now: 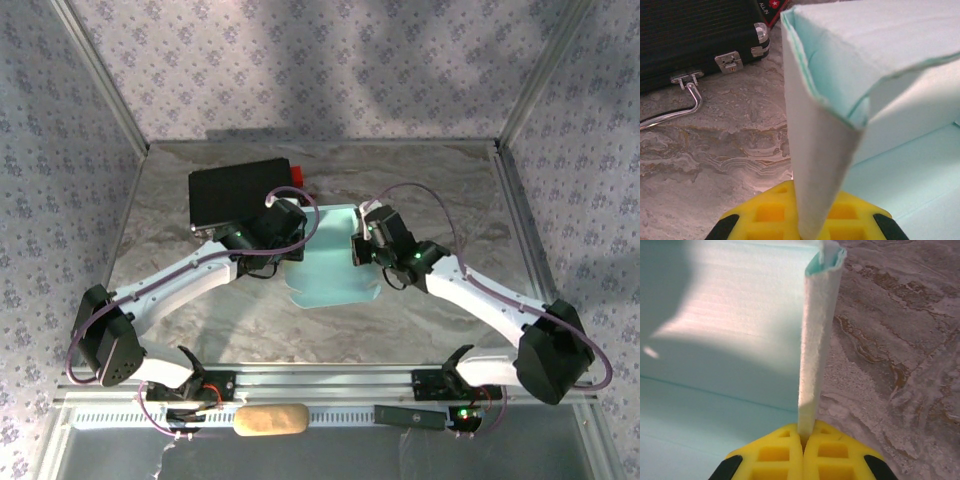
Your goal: Fold the paper box
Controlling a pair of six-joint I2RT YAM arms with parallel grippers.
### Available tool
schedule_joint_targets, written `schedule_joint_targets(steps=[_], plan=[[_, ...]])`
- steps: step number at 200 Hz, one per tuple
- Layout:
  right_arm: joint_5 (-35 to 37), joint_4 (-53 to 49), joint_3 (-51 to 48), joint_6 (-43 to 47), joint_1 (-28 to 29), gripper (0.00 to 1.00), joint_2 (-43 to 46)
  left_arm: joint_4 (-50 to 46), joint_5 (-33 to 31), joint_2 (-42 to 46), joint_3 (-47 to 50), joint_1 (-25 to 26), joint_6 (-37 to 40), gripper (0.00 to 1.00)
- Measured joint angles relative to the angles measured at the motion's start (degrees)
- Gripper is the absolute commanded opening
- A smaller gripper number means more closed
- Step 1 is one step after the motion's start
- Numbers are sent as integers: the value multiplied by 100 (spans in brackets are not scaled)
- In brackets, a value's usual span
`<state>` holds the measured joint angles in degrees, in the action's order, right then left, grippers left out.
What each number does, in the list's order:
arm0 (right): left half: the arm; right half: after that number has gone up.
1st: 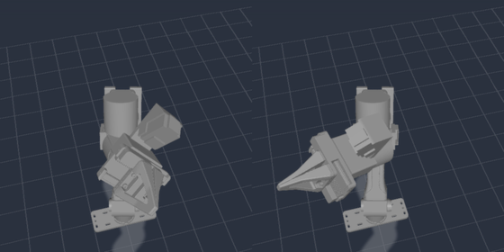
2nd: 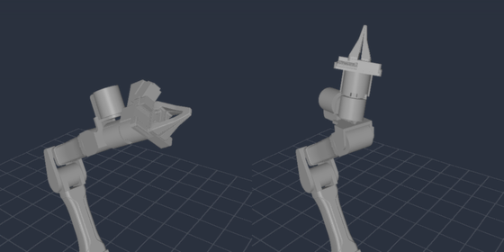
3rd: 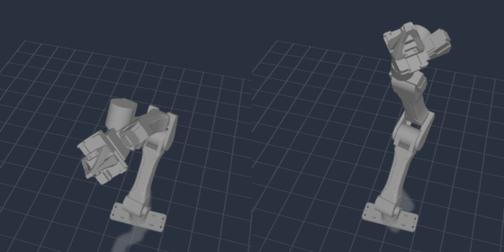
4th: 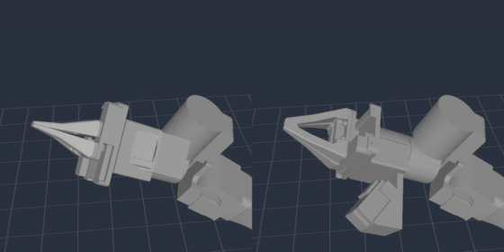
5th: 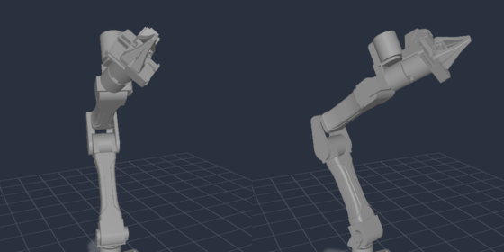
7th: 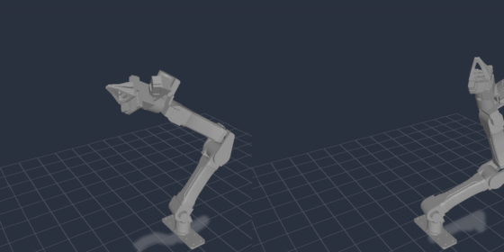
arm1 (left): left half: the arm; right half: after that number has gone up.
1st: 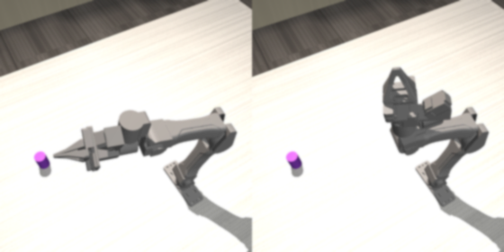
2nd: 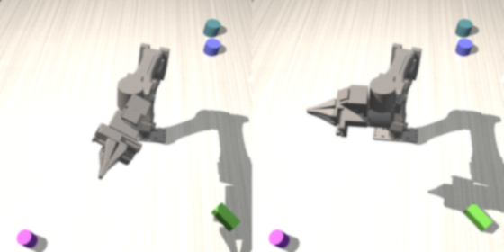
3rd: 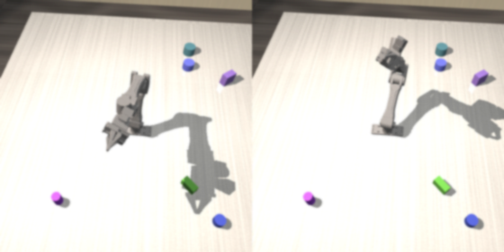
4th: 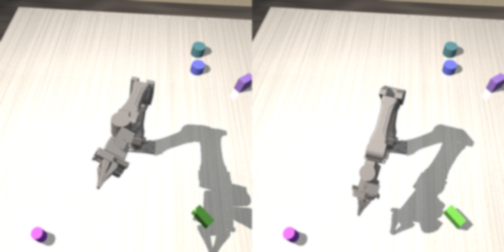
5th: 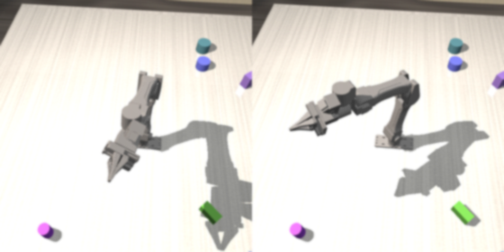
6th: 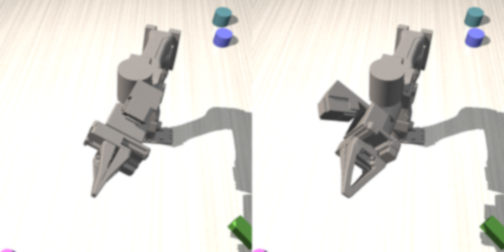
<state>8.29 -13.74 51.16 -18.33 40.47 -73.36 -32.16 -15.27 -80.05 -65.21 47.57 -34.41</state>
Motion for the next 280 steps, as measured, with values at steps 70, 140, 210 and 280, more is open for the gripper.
schedule_joint_targets(steps=[70, 140, 210, 280], plan=[[310, -275, 245, -199, 28, 14, -129, 57, -20, 0, 0, 4, -7, 0], [155, -404, 413, -173, -103, 17, -232, 87, -15, 0, -9, 7, -15, 0], [813, -579, 785, -162, -20, 20, -540, 90, 90, 0, -155, 22, -9, 0], [1091, -597, 822, -284, 59, 9, -577, 105, 153, -22, -173, 24, -17, 0]])
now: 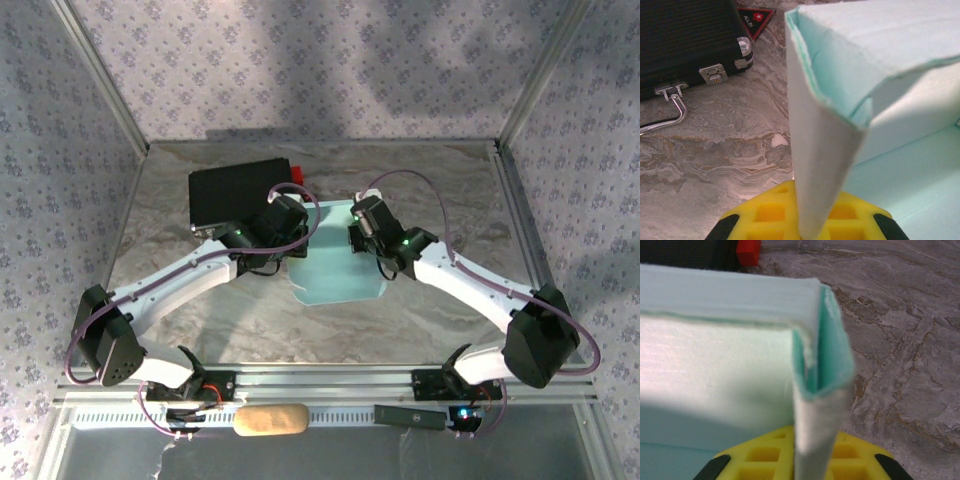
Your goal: Fold the paper box
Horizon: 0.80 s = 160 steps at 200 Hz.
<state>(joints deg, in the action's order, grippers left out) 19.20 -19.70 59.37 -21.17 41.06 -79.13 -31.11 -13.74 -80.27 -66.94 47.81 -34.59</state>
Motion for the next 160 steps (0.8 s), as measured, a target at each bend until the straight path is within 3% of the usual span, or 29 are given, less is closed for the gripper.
schedule_joint_targets(steps=[34, 92, 132, 160], plan=[[603, -389, 385, -181, 184, 0, -304, 66, -4, -44, -11, -2, -2, 0], [1628, -1134, 986, -520, 570, 0, -774, 94, -4, -63, -11, -2, -22, 0], [1788, -1294, 1084, -570, 619, 0, -804, 129, 2, -63, -11, 0, -61, 0], [1679, -1270, 1071, -507, 605, 28, -776, 111, -15, -63, -11, -2, -61, 0]])
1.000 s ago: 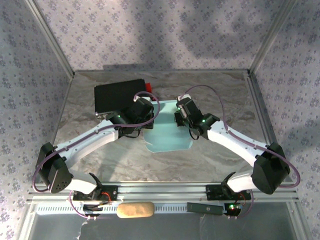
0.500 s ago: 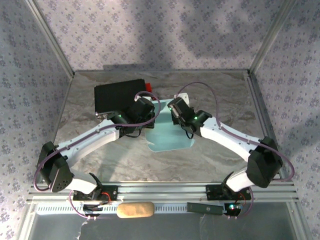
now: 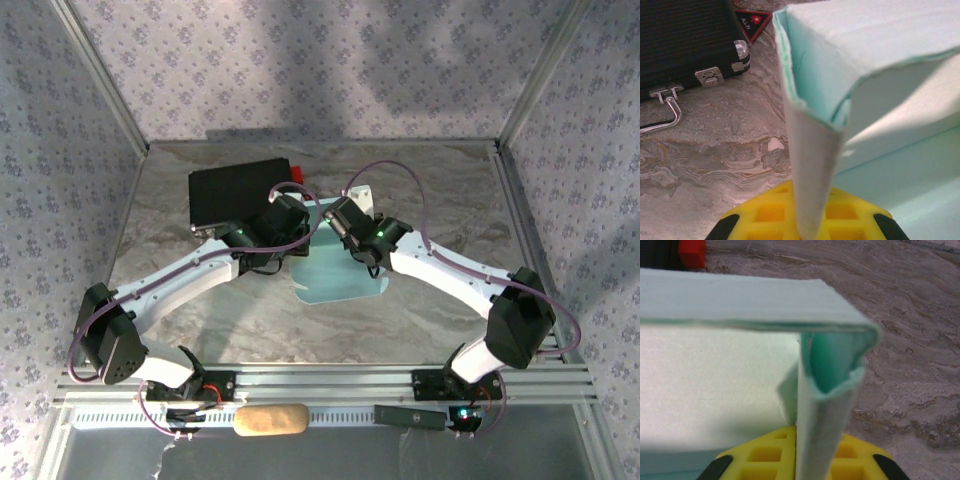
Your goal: Fold the paper box
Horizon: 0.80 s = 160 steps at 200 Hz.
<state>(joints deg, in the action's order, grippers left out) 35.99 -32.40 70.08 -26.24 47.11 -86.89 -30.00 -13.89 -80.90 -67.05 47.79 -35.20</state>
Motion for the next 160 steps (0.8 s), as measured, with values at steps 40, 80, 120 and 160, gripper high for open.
schedule_joint_targets(steps=[40, 80, 120, 160], plan=[[-479, 15, -160, 343, -96, 49, 518, -170, -66, 0, -35, 2, 17, 0], [-1506, 245, -192, 492, -553, 54, 1207, -205, -28, -2, -72, 35, 17, 0], [-2393, 514, -444, 492, -1021, 45, 1364, -216, -24, -46, -85, 35, 20, 0], [-2479, 542, -535, 492, -911, 38, 1325, -260, -26, -63, -85, 39, 20, 0]])
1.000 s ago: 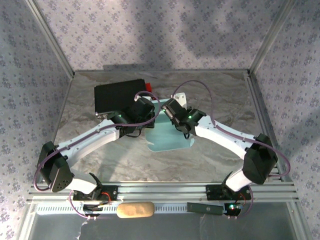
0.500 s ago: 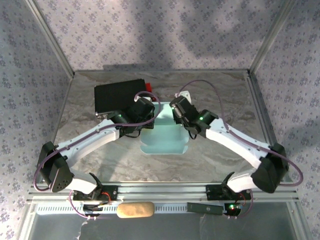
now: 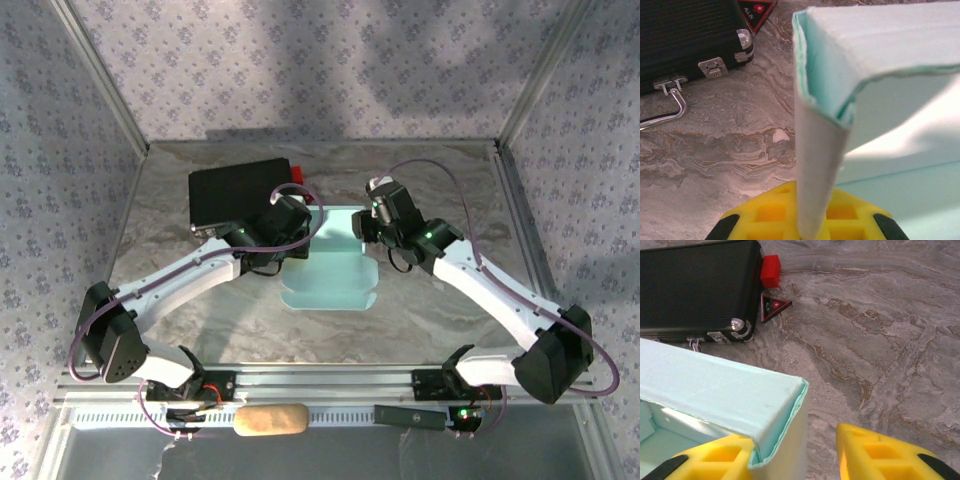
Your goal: Fold the paper box
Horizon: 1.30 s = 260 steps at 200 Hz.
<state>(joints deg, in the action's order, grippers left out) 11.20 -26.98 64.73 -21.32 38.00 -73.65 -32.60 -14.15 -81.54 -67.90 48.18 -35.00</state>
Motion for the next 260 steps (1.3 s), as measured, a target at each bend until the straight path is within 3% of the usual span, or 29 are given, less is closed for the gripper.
schedule_joint_targets(steps=[78, 120, 181, 204, 234, 260], plan=[[953, -57, 72, -26, 326, 21, -544, -59, 0, -4, -22, 35, 2, 0], [1849, -393, 603, -221, 586, 0, -944, -39, -17, -44, -114, 48, -11, 0], [2527, -675, 710, -586, 804, 0, -1123, -26, -24, -157, -181, 101, -22, 0], [2514, -697, 710, -555, 820, 29, -1095, -35, -55, -177, -181, 101, -22, 0], [2282, -935, 691, -531, 817, 45, -634, -79, -72, -181, -181, 98, 0, 0], [1762, -831, 404, -675, 785, 50, 514, -81, -105, -186, -181, 96, 0, 0]])
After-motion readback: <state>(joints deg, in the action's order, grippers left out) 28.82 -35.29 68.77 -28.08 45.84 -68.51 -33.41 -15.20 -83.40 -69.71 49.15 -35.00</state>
